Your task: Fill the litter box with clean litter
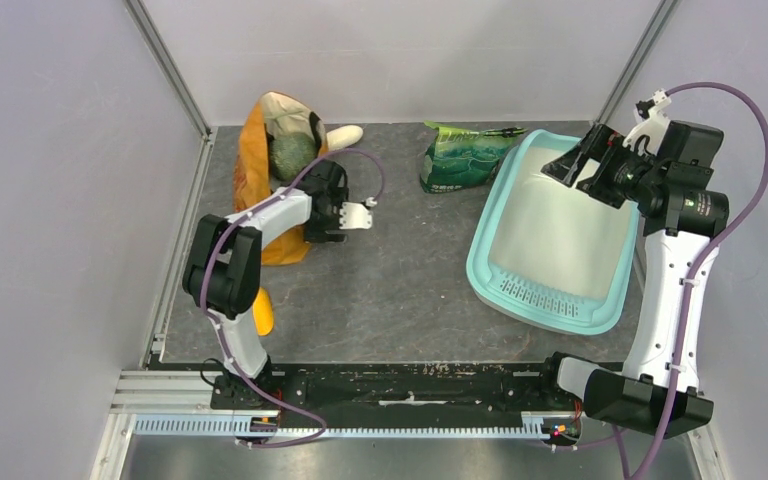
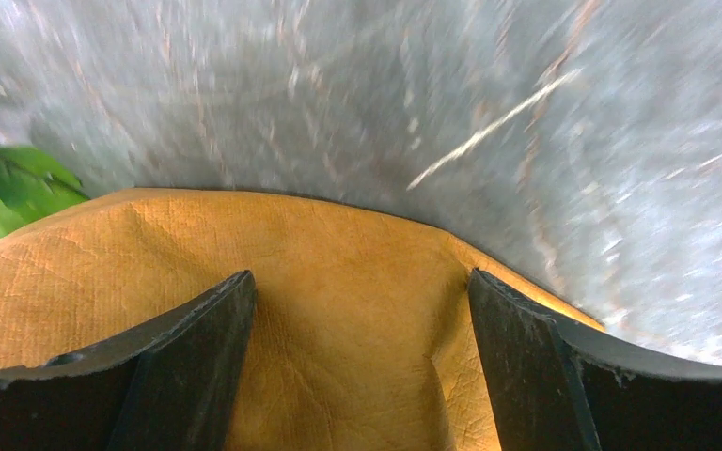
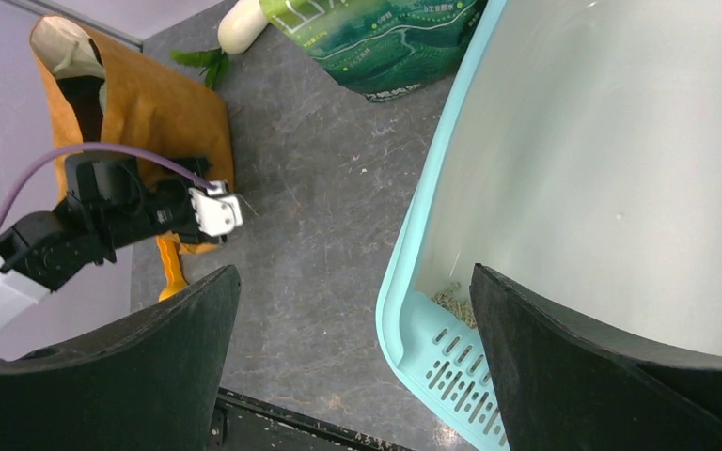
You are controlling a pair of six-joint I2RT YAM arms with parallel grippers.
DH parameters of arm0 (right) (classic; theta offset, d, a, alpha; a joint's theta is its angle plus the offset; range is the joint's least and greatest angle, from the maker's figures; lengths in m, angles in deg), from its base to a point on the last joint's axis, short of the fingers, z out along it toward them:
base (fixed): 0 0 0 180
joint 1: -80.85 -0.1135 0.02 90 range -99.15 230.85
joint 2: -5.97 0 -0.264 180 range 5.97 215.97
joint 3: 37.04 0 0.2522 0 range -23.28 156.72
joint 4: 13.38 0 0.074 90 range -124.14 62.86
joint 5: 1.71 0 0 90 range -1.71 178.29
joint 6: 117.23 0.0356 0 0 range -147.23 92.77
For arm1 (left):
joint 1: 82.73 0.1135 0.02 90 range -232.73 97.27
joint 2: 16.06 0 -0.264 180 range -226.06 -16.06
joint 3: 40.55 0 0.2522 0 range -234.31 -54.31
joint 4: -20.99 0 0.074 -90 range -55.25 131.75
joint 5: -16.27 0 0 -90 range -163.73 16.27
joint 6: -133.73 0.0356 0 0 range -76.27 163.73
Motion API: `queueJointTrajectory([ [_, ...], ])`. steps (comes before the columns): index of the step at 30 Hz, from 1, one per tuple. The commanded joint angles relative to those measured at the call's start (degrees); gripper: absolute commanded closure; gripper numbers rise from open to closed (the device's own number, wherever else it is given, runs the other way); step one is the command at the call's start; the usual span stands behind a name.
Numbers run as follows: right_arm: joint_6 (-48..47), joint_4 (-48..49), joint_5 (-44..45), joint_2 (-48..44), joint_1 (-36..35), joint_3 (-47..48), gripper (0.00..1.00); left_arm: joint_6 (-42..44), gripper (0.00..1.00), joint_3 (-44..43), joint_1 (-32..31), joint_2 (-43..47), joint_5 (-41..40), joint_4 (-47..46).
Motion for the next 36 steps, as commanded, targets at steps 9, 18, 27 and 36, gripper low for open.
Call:
queueJointTrajectory([
  [9, -4.4, 2.5, -2.0, 2.2, -0.5, -4.8, 0.01, 7.6, 0.12, -2.7, 13.0, -0.8, 5.5, 6.1],
  [18, -26.4, 4.2, 3.9, 15.1, -11.5, 7.9, 0.05, -1.0, 0.11, -4.2, 4.9, 11.9, 20.5, 14.5],
  [27, -48.2, 11.3, 14.1, 32.7, -22.2, 19.6, 0.08, -17.0, 0.11, -9.3, 3.2, 18.7, 34.3, 16.3],
  [36, -58.5, 24.4, 11.5, 41.6, -25.1, 19.0, 0.13, -37.2, 0.08, -6.4, 3.3, 25.7, 43.9, 12.1],
])
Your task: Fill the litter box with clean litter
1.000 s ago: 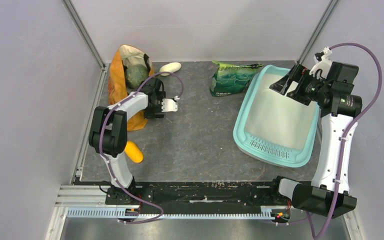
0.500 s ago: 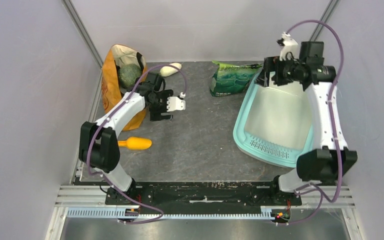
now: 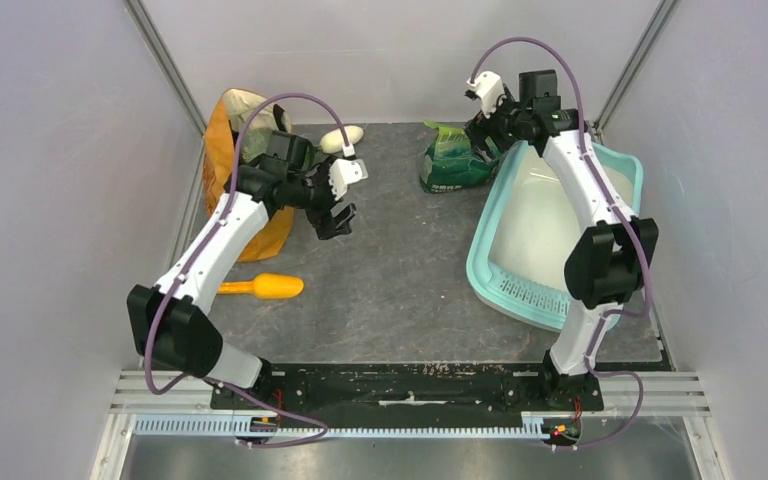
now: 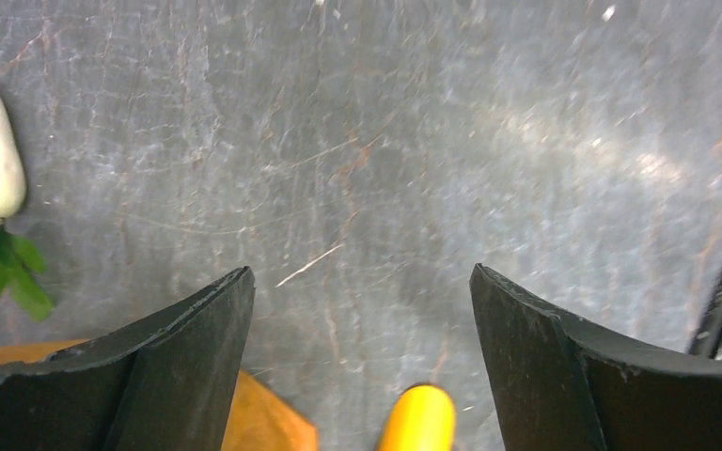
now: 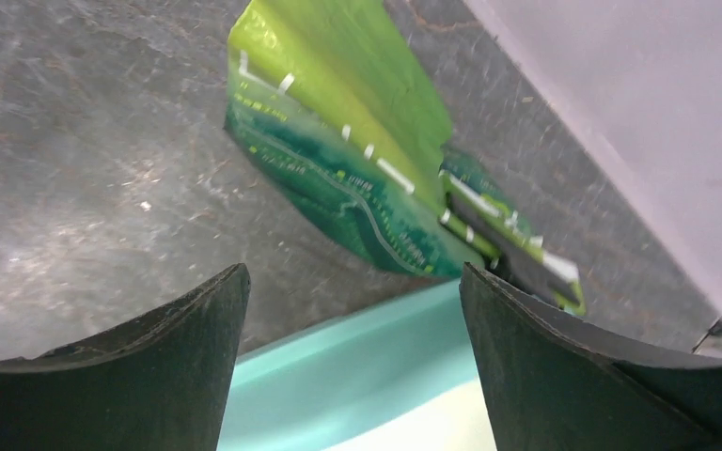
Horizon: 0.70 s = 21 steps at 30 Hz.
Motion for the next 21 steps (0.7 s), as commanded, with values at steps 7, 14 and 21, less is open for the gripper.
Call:
queueJointTrajectory([
  [7, -13.4, 11.2, -4.1, 8.6, -0.4, 3.2, 0.21, -17.6, 0.08, 2.9, 0.1, 8.9, 5.0, -5.5],
  [14, -16.5, 12.9, -5.7, 11.9, -1.7, 6.0, 0.64, -21.6, 0.07, 3.0, 0.2, 10.8, 0.8, -6.8],
  [21, -17.7, 12.9, -6.6, 13.1, -5.0, 8.6, 0.96, -25.3, 0.07, 3.9, 0.4, 12.3, -3.7, -8.7],
])
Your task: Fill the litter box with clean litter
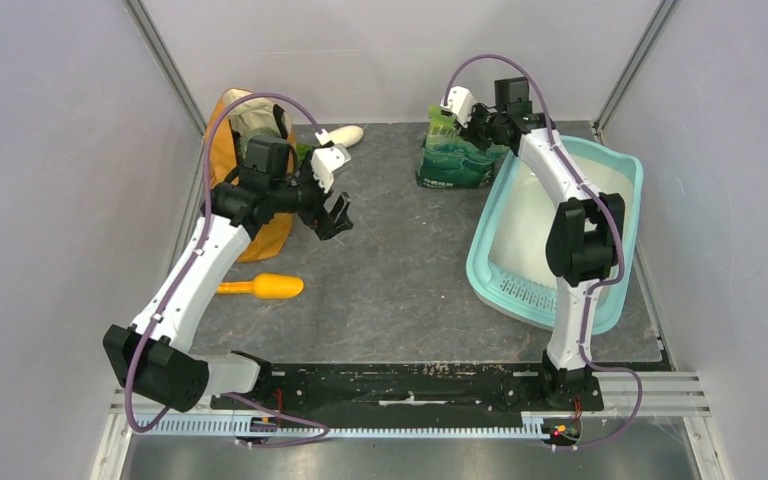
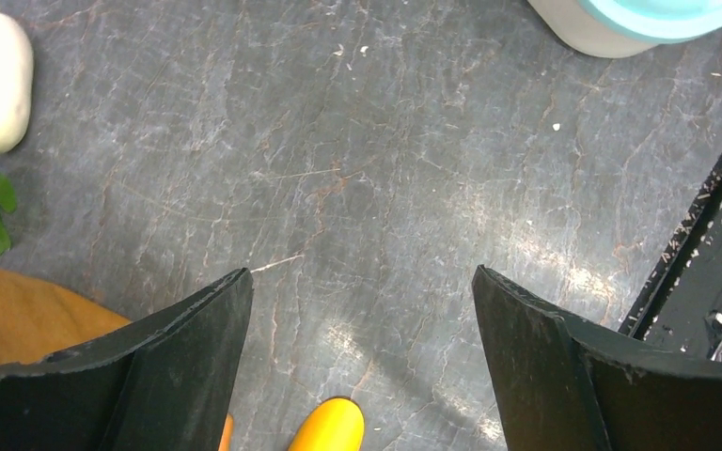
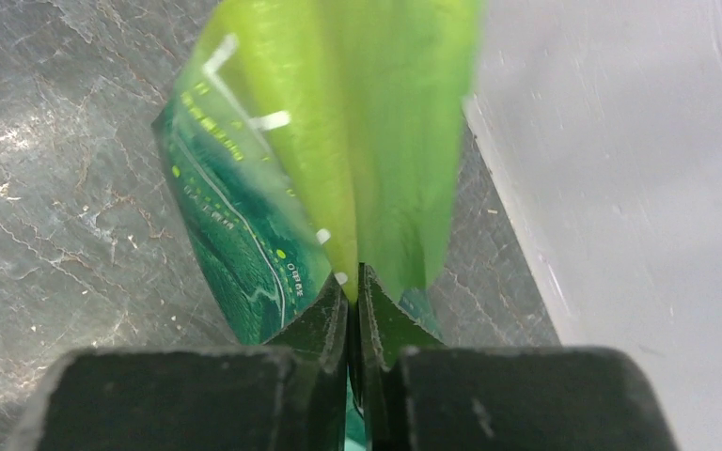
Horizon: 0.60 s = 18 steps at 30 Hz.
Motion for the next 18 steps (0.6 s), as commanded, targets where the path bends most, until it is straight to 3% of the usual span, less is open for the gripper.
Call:
queueJointTrajectory([
  [1, -0.7, 2.6, -3.2, 0.8, -3.2, 5.8, 0.98, -6.0, 0.07, 0.0, 0.9, 1.9, -4.1, -4.0],
  [4, 0.3, 0.8, -3.8, 1.2, -5.1, 8.2, 1.0, -11.9, 0.07, -1.7, 4.5, 1.2, -3.5, -5.7],
  [10, 0.0, -5.6, -5.3, -1.1, -10.6, 9.6, 1.0, -24.6, 0.07, -4.8, 16.2, -1.0, 7.5, -12.6],
  [18, 9.4, -12.8, -0.1, -7.2, -19.2, 4.6, 1.0, -21.3, 0.08, -10.6, 18.1, -5.1, 11.5, -8.7],
])
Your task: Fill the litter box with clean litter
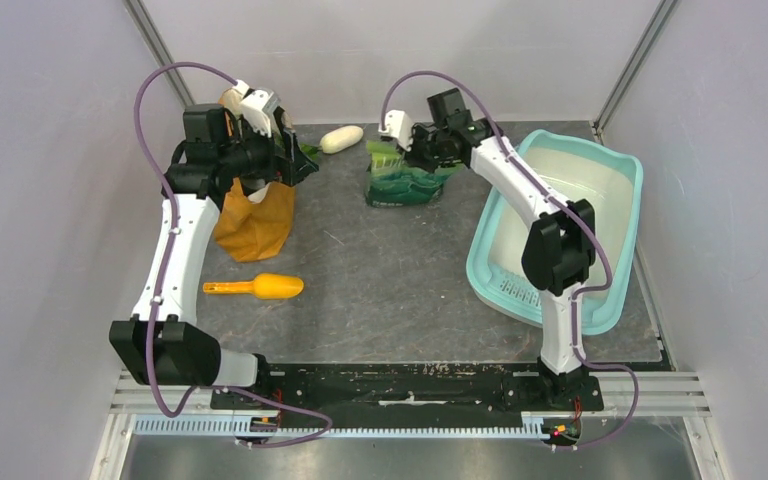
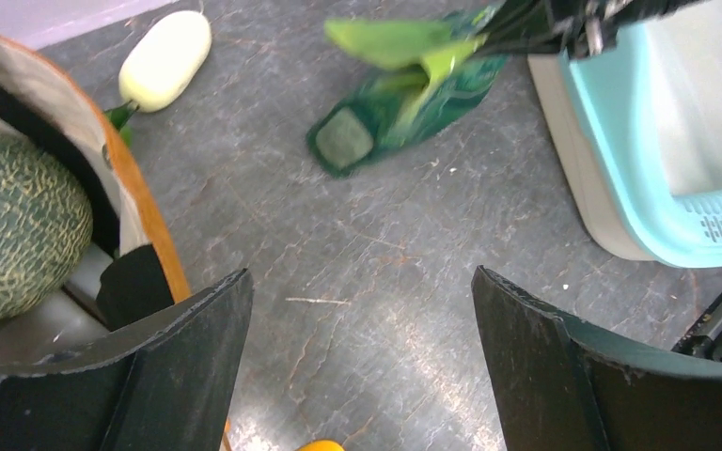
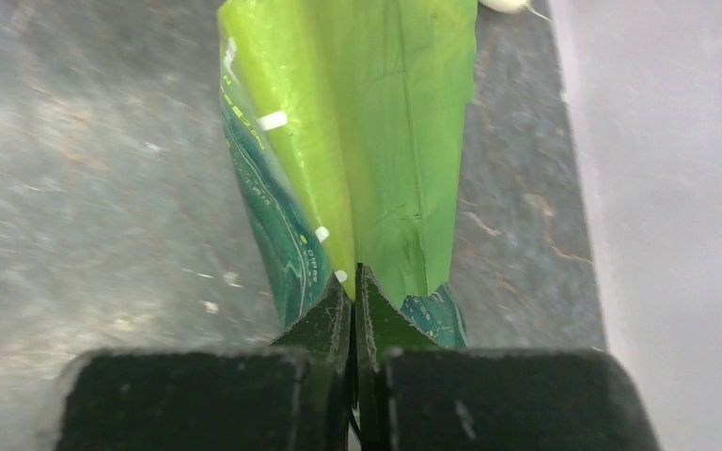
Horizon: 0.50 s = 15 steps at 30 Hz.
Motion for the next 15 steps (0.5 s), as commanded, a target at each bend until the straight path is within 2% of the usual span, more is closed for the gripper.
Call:
queueJointTrajectory([
  [1, 7.8, -3.8, -0.9, -8.7, -4.9, -1.2, 1.0, -1.3, 0.08, -2.6, -0.1, -0.5, 5.7, -0.4],
  [8, 18.3, -9.8, 3.7, -12.8, -11.3, -2.0, 1.0, 0.5, 0.08, -0.2, -0.2, -0.1, 9.7, 3.1],
  [11, 21.7, -9.7, 2.2, -14.4, -12.0, -4.3, 1.0, 1.2, 0.08, 2.3, -0.2, 1.1, 9.8, 2.8],
  [15, 21.7, -7.2, -0.2, -17.6, -11.9, -9.7, 1.0, 0.9, 0.08, 4.7, -0.1, 2.5, 10.5, 1.3],
])
